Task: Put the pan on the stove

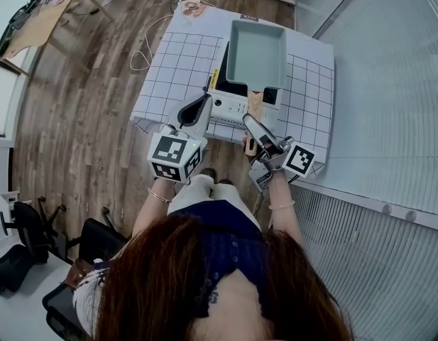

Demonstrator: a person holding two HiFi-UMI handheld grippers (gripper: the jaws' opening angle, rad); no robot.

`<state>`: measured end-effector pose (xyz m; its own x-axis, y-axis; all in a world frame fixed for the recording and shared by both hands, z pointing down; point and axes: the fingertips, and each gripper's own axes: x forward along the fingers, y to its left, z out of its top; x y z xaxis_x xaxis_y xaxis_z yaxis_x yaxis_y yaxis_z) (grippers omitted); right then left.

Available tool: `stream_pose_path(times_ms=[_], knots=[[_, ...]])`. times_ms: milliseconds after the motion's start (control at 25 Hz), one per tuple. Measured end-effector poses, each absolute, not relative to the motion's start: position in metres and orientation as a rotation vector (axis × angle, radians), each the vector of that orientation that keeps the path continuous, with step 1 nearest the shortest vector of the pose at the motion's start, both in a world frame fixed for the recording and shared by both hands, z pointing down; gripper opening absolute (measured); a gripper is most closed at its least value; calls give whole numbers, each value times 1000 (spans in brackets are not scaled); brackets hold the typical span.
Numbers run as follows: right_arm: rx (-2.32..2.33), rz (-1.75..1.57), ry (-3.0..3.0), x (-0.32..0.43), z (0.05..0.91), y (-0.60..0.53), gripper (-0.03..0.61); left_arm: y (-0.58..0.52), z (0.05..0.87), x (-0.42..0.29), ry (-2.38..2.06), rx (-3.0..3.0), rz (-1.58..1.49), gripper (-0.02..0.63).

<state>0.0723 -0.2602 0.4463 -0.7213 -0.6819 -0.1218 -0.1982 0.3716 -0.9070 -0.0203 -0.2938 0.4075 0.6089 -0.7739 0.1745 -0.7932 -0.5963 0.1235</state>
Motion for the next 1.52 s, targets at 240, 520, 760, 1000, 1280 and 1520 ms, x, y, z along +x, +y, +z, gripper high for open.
stream_pose_path(times_ms=[240,520,760,1000,1280,1520], knots=[[-775,-1338,2148,76,457,-267,147,-297,410,-19,-1302,2642,166,11],[-779,-1350,2138,79,465,-273,147,-302,413,-17,-1298,2633,183,11],[-792,-1364,2130,83,476,-277,149,-304,416,-13,-1288,2634,197,12],[-796,-1378,2118,85,485,-280,149,-306,420,-11,-1280,2628,212,11],[-801,-1389,2119,86,494,-284,149,-307,424,-10,-1276,2626,224,11],[-800,-1399,2112,86,500,-285,149,-308,427,-8,-1271,2622,235,11]])
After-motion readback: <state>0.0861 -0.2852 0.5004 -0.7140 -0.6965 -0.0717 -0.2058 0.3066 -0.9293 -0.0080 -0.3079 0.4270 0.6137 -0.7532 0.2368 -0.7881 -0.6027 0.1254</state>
